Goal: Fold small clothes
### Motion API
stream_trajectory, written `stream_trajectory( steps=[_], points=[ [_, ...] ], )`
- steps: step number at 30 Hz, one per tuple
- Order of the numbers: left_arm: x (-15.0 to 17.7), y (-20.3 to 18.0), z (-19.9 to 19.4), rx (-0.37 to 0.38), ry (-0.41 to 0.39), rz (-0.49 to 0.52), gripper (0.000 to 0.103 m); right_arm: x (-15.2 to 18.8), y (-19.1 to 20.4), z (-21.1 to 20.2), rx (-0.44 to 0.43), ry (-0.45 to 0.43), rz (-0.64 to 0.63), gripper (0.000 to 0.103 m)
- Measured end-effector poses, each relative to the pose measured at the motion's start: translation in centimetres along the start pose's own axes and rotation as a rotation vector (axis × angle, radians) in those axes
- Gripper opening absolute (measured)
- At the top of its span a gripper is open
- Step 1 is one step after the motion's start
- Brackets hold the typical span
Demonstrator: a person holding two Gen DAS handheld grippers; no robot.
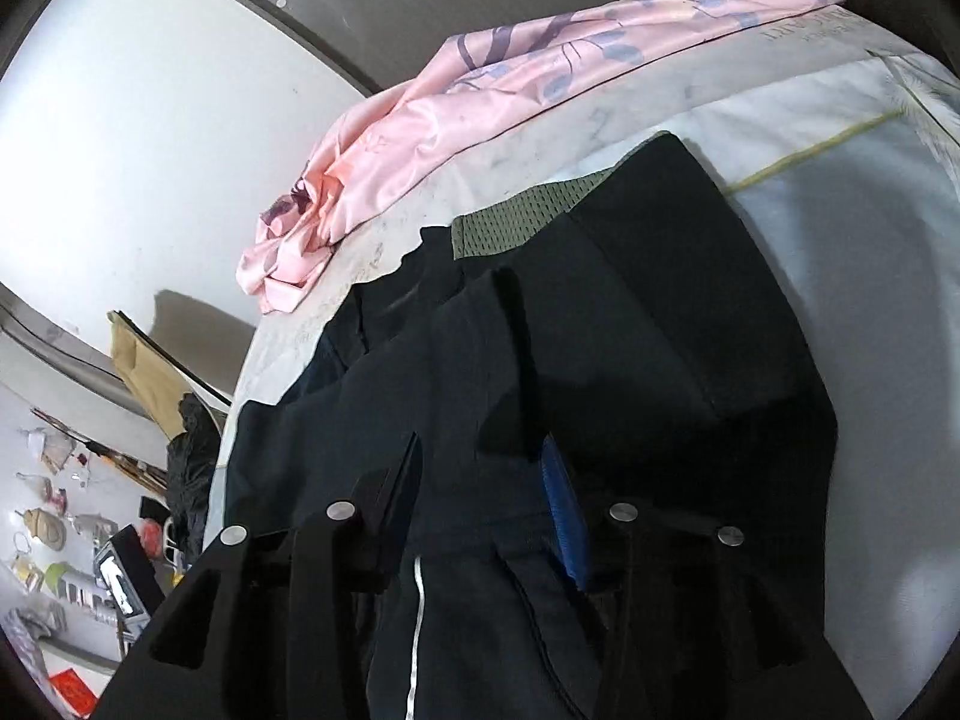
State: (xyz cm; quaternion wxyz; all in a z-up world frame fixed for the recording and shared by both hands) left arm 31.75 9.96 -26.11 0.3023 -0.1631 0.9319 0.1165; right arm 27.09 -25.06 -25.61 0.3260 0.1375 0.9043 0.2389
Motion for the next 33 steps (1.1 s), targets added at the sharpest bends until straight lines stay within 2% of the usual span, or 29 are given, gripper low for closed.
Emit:
stream_trajectory(
  steps=[3, 7, 9, 11, 14, 16, 18, 21, 25, 28, 30, 31, 33],
  points=[
    [0.0, 0.0, 0.0, -0.01, -0.003, 0.001, 0.086, 0.1, 0.0, 1.0, -0.044, 0.027, 0.058, 0.036],
    [-0.1, 0.0, -0.1, -0.034, -0.014, 0.012, 0.088, 0.0, -0.1, 1.0, -0.034, 0.021, 0.061, 0.03],
    [-0.1, -0.1, -0.2, -0.046, -0.022, 0.023, 0.088, -0.1, -0.1, 1.2, -0.004, 0.027, 0.041, 0.015],
    [-0.1, -0.1, -0.2, -0.048, -0.024, 0.025, 0.088, -0.3, 0.1, 0.7, 0.04, 0.015, 0.008, 0.009],
    [0.0, 0.0, -0.2, -0.035, -0.015, 0.011, 0.089, -1.5, 1.0, -2.1, 0.037, -0.061, -0.023, 0.008],
    [0.0, 0.2, 0.0, -0.026, -0.004, -0.004, 0.09, -2.0, 0.4, -3.6, 0.086, -0.096, -0.053, 0.008],
    [0.0, 0.2, 0.0, -0.024, 0.0, -0.008, 0.091, -1.6, -1.5, -4.0, 0.142, -0.079, -0.051, 0.008],
    [0.0, 0.3, 0.0, -0.028, -0.002, -0.005, 0.091, 0.1, -3.4, -1.7, 0.133, 0.021, -0.031, 0.009],
    [0.0, 0.7, -0.6, 0.004, 0.0, -0.002, 0.088, -0.3, -3.2, -3.2, 0.183, -0.044, -0.074, 0.011],
    [-0.9, 0.9, -3.0, 0.066, -0.069, -0.023, 0.084, -2.1, -2.4, -4.8, 0.25, -0.125, -0.148, 0.013],
    [-2.4, -0.2, -4.8, 0.112, -0.127, -0.023, 0.083, -3.4, -0.9, -4.0, 0.265, -0.121, -0.214, 0.013],
    [-3.3, -1.7, -5.6, 0.145, -0.145, 0.003, 0.083, -4.0, -0.2, -3.4, 0.273, -0.118, -0.24, 0.013],
    [-4.7, -4.7, -6.5, 0.165, -0.169, 0.065, 0.083, -5.2, 1.3, -1.3, 0.276, -0.093, -0.277, 0.012]
  ],
)
Point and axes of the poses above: each gripper's, at about its wrist camera, not at the fingertips, and z roughly the way its jaws point, y to its left, x to its underside, the point moved 9 cm from there along z, roughly the way its jaws point, and after that the axes turned 12 degrees about -z, right-handed, at the moved point
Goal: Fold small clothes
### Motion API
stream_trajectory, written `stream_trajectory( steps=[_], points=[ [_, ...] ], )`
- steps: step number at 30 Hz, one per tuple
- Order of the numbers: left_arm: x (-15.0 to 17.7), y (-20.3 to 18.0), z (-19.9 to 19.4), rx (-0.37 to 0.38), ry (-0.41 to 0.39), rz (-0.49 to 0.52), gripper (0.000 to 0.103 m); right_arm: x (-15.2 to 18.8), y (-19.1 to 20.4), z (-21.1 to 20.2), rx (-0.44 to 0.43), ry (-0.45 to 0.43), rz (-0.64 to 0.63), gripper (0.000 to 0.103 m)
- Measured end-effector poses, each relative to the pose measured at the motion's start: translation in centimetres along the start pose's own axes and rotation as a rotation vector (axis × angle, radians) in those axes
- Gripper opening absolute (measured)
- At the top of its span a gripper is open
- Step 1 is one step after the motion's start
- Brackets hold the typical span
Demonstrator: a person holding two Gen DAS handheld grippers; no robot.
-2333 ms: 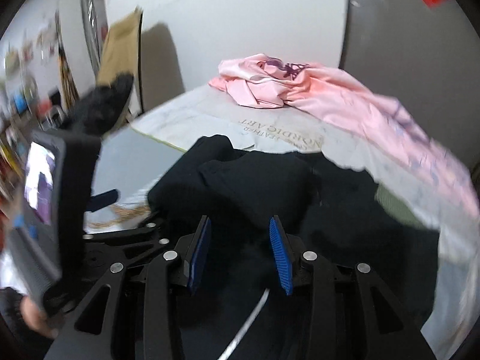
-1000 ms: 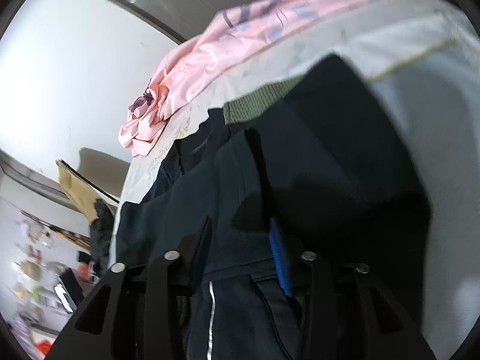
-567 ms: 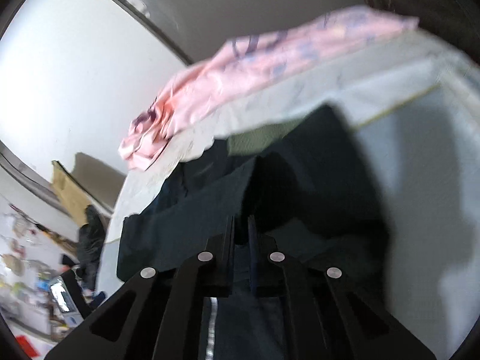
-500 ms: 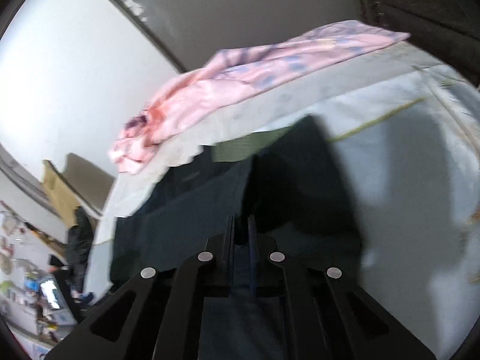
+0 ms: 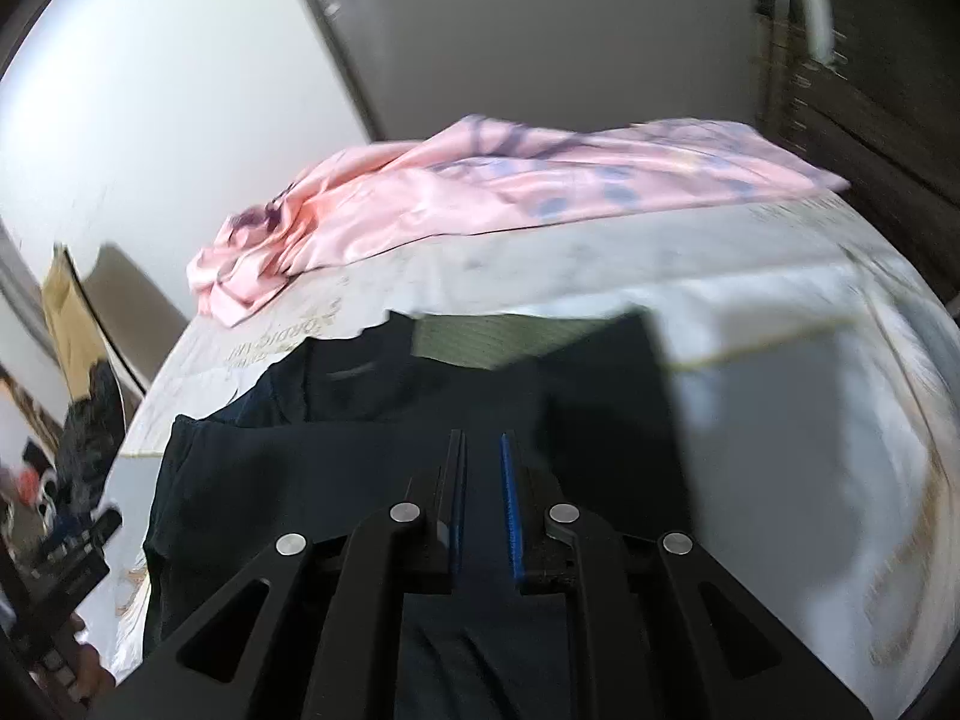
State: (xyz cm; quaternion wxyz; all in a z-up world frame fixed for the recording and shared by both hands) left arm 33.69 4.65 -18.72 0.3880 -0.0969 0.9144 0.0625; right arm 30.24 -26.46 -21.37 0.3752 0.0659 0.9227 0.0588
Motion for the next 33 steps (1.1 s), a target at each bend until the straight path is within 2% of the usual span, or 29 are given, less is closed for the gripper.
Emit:
stream_trajectory(
  steps=[3, 5, 6, 7, 9, 11, 13, 16, 18, 19, 20, 23, 25, 26, 29, 30, 32, 33],
  points=[
    [-1.0, -5.2, 2.3, 0.038, 0.018, 0.097, 0.083, -0.5, 1.9, 3.6, -0.028, 0.073, -0.001, 0.012],
    [-0.2, -7.3, 5.6, 0.02, 0.088, 0.118, 0.083, 0.3, 2.5, 6.0, -0.003, 0.141, -0.03, 0.012],
    [0.7, -7.8, 7.7, 0.011, 0.153, 0.126, 0.084, 0.5, 2.5, 6.7, 0.014, 0.149, -0.046, 0.009],
    [1.1, -7.7, 8.9, 0.013, 0.163, 0.102, 0.084, 0.4, 2.6, 6.5, 0.035, 0.117, -0.075, 0.008],
    [1.0, -7.4, 9.2, 0.028, 0.177, 0.073, 0.087, 0.5, 2.9, 6.0, 0.064, 0.137, -0.128, 0.008],
    [1.0, -6.9, 8.6, 0.04, 0.18, 0.053, 0.082, 0.6, 3.2, 4.8, 0.054, 0.128, -0.115, 0.013],
    [0.9, -7.4, 7.2, 0.093, 0.155, 0.032, 0.082, 0.2, 4.9, 3.8, 0.02, 0.089, -0.137, 0.013],
    [0.9, -9.2, 5.8, 0.136, 0.14, 0.078, 0.083, 0.0, 8.5, 4.2, -0.034, 0.087, -0.188, 0.013],
    [1.6, -10.1, 5.9, 0.117, 0.142, 0.129, 0.086, 0.5, 10.0, 5.0, -0.042, 0.116, -0.218, 0.018],
    [2.5, -10.2, 6.4, 0.094, 0.159, 0.161, 0.088, 1.5, 10.0, 5.9, -0.046, 0.158, -0.205, 0.021],
    [2.9, -10.0, 6.8, 0.084, 0.148, 0.157, 0.092, 1.8, 9.9, 6.3, -0.055, 0.164, -0.185, 0.021],
    [3.2, -9.0, 6.3, 0.08, 0.187, 0.137, 0.089, 2.2, 9.0, 4.1, -0.06, 0.145, -0.151, 0.02],
    [3.7, -7.8, 4.3, 0.135, 0.168, 0.119, 0.089, 2.6, 8.5, 1.9, -0.051, 0.098, -0.165, 0.023],
    [4.4, -7.2, 3.7, 0.155, 0.166, 0.122, 0.09, 3.3, 7.9, 0.2, -0.037, 0.07, -0.179, 0.029],
    [6.2, -5.8, 3.9, 0.16, 0.197, 0.115, 0.093, 5.8, 6.1, 0.2, -0.04, 0.095, -0.156, 0.032],
    [6.2, -5.5, 3.7, 0.172, 0.201, 0.092, 0.093, 5.8, 5.9, -0.1, -0.046, 0.066, -0.161, 0.032],
    [5.7, -5.3, 3.7, 0.157, 0.221, 0.081, 0.09, 5.7, 5.8, -0.6, -0.026, 0.081, -0.152, 0.032],
    [5.1, -5.7, 3.3, 0.161, 0.206, 0.072, 0.087, 5.3, 6.1, -0.8, -0.034, 0.076, -0.141, 0.034]
  ],
)
Point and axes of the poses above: each gripper's, at about its wrist camera, not at the fingertips, and z roughly the way its jaws point, y to its left, x to its underside, the point moved 9 cm from there along z, roughly the way its jaws point, and after that the axes turned 12 degrees about -z, right-handed, at the moved point
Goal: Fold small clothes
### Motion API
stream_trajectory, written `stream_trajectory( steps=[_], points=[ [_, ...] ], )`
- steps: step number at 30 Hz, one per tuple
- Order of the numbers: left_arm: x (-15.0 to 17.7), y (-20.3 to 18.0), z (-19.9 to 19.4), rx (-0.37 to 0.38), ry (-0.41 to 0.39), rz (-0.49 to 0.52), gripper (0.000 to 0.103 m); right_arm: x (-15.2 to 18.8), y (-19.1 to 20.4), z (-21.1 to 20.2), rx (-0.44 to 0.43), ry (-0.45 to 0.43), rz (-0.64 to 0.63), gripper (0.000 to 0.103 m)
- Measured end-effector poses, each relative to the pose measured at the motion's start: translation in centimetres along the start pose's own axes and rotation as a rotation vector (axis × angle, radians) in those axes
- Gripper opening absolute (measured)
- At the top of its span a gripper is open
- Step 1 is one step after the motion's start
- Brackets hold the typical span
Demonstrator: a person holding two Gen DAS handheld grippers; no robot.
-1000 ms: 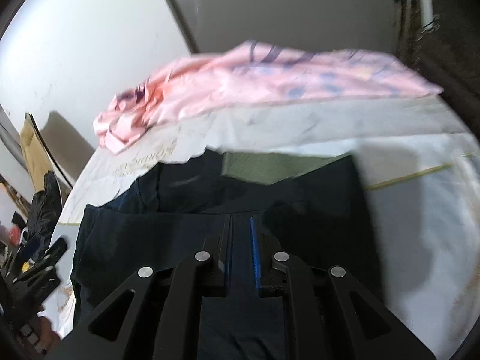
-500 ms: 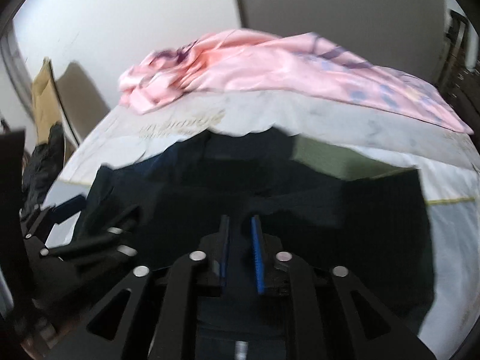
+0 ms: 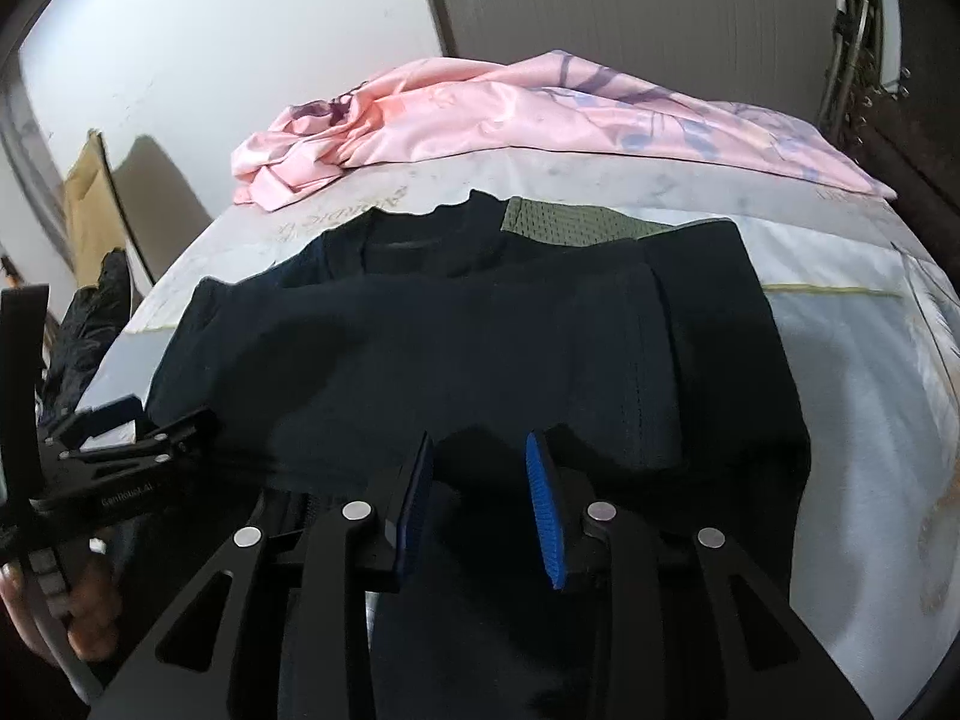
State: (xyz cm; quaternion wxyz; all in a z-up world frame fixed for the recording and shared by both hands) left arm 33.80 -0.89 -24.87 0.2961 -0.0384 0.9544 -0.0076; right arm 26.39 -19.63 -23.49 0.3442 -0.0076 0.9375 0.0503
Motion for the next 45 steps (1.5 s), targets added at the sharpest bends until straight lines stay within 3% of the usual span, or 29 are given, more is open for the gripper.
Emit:
stream_trajectory(
  steps=[2, 5, 8, 10, 16, 19, 22, 24, 26, 28, 30, 32, 35, 38, 42, 45],
  points=[
    [-1.1, -1.1, -0.9, 0.007, -0.04, 0.015, 0.087, -1.7, 1.1, -0.1, -0.026, -0.029, -0.015, 0.034],
    [-3.4, -3.4, -1.1, -0.029, -0.104, 0.057, 0.088, -5.1, 2.2, 1.4, 0.009, -0.046, -0.042, 0.034],
    [-4.5, -5.0, 2.2, -0.058, -0.034, 0.067, 0.088, -6.6, 1.7, 5.0, 0.011, 0.019, 0.0, 0.034],
    [-4.1, -4.8, 4.5, -0.096, 0.007, 0.069, 0.092, -5.9, 1.1, 7.3, 0.009, 0.084, 0.026, 0.032],
    [-1.9, -3.2, 0.1, -0.018, -0.044, 0.046, 0.088, -3.9, 1.0, 2.5, -0.046, 0.009, 0.032, 0.036],
    [0.2, -2.6, 0.3, -0.012, -0.01, 0.04, 0.091, -0.9, 1.0, 2.2, -0.055, 0.048, 0.057, 0.038],
    [0.3, -2.5, 1.1, -0.035, 0.006, 0.027, 0.097, -0.3, 1.5, 2.4, -0.015, 0.031, 0.013, 0.037],
    [0.2, -2.2, 0.6, -0.046, 0.017, 0.018, 0.091, -0.5, 1.0, 1.4, -0.021, 0.029, 0.051, 0.036],
    [0.6, -1.8, -1.3, -0.01, -0.009, 0.008, 0.091, -0.5, 0.2, -0.9, -0.027, -0.026, 0.069, 0.037],
    [1.4, -1.3, -2.7, 0.014, -0.013, 0.006, 0.091, 0.2, -1.0, -2.7, 0.033, -0.043, 0.044, 0.037],
    [2.7, -0.4, -3.7, 0.036, -0.005, -0.003, 0.091, 1.6, -2.2, -3.9, 0.068, -0.034, 0.025, 0.037],
    [4.2, 0.0, -3.9, 0.054, 0.031, 0.002, 0.091, 3.4, -2.5, -4.5, 0.049, -0.005, 0.036, 0.037],
    [6.3, 0.3, -3.3, 0.026, 0.059, 0.047, 0.092, 5.9, -1.5, -3.9, -0.01, 0.054, 0.019, 0.039],
    [6.8, 0.5, -3.3, -0.003, 0.024, 0.051, 0.094, 6.6, -1.1, -3.5, 0.035, 0.059, -0.019, 0.039],
    [6.8, -0.3, -6.1, 0.062, 0.011, 0.034, 0.091, 5.8, 1.0, -5.6, -0.021, 0.016, -0.051, 0.041],
    [7.8, -2.3, -7.4, 0.09, 0.001, 0.097, 0.092, 6.3, 3.6, -5.6, -0.062, 0.026, -0.118, 0.041]
  ],
)
Point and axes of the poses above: each gripper's, at about its wrist camera, not at the fingertips, and z roughly the way its jaws point, y to its left, x to its underside, the point moved 9 cm from there along z, roughly the way its jaws point, and after that the axes turned 12 degrees about -z, right-handed, at the moved point
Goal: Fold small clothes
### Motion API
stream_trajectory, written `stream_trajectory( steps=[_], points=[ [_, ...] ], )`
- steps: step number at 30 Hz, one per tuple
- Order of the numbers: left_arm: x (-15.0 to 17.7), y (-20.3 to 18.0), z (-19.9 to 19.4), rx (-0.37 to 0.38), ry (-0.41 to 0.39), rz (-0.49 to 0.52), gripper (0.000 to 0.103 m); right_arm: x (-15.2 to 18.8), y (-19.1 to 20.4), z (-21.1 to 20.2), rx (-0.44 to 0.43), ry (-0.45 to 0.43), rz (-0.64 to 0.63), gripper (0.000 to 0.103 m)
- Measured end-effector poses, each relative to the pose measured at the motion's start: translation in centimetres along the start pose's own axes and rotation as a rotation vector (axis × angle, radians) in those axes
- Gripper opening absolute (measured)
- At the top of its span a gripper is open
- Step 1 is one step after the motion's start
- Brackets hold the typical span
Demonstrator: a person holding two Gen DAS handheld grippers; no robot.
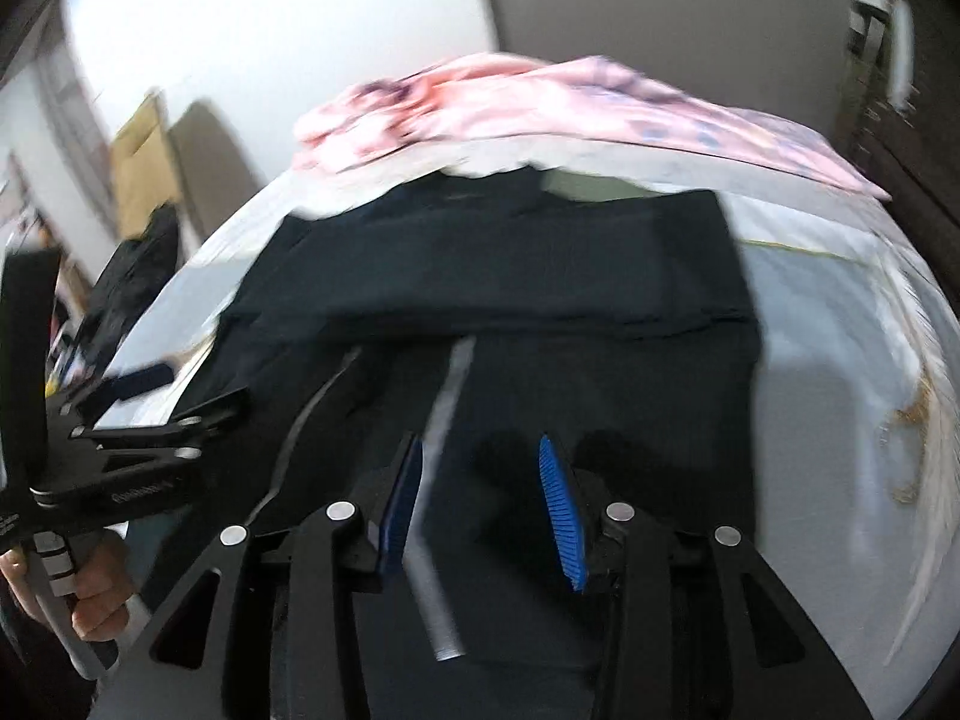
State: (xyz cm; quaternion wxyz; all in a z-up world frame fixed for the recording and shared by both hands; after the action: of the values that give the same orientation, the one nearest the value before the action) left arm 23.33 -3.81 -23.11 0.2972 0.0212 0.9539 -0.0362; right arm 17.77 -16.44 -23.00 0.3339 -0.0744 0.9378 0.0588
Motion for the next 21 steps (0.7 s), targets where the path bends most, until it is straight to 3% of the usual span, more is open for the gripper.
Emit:
stream_trajectory(
  steps=[3, 5, 7, 11, 14, 17, 21],
  points=[
    [2.1, -1.2, 1.8, -0.057, 0.031, 0.075, 0.095, 1.4, 1.4, 2.2, 0.007, 0.073, -0.033, 0.044],
    [2.5, -0.9, 1.5, -0.074, -0.003, 0.059, 0.097, 1.5, 1.6, 2.0, 0.038, 0.059, -0.066, 0.044],
    [2.6, -0.4, 0.6, -0.058, 0.013, 0.053, 0.097, 1.7, 1.2, 1.2, 0.019, 0.06, -0.044, 0.044],
    [1.9, 2.6, -1.3, -0.06, -0.021, -0.012, 0.097, 3.1, -2.8, -1.7, 0.049, 0.016, 0.051, 0.044],
    [1.8, 5.9, -0.7, -0.06, 0.014, -0.079, 0.097, 4.4, -5.7, -2.5, 0.065, 0.01, 0.134, 0.044],
    [1.5, 8.5, 0.5, -0.051, 0.057, -0.143, 0.093, 5.2, -8.5, -2.7, 0.031, -0.004, 0.233, 0.044],
    [0.5, 8.9, 2.0, 0.009, 0.104, -0.162, 0.087, 5.2, -11.8, -1.9, -0.042, -0.021, 0.368, 0.041]
  ],
)
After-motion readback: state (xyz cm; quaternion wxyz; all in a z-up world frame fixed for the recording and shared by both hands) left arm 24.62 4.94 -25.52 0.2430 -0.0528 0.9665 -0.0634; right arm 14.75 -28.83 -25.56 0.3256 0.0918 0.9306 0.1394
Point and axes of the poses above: each gripper's, at about its wrist camera, not at the fingertips, and z roughly the way its jaws point, y to its left, x to its underside, the point moved 9 cm from there along z, roughly the way its jaws point, and after that the axes turned 12 degrees about -z, right-handed, at the moved point
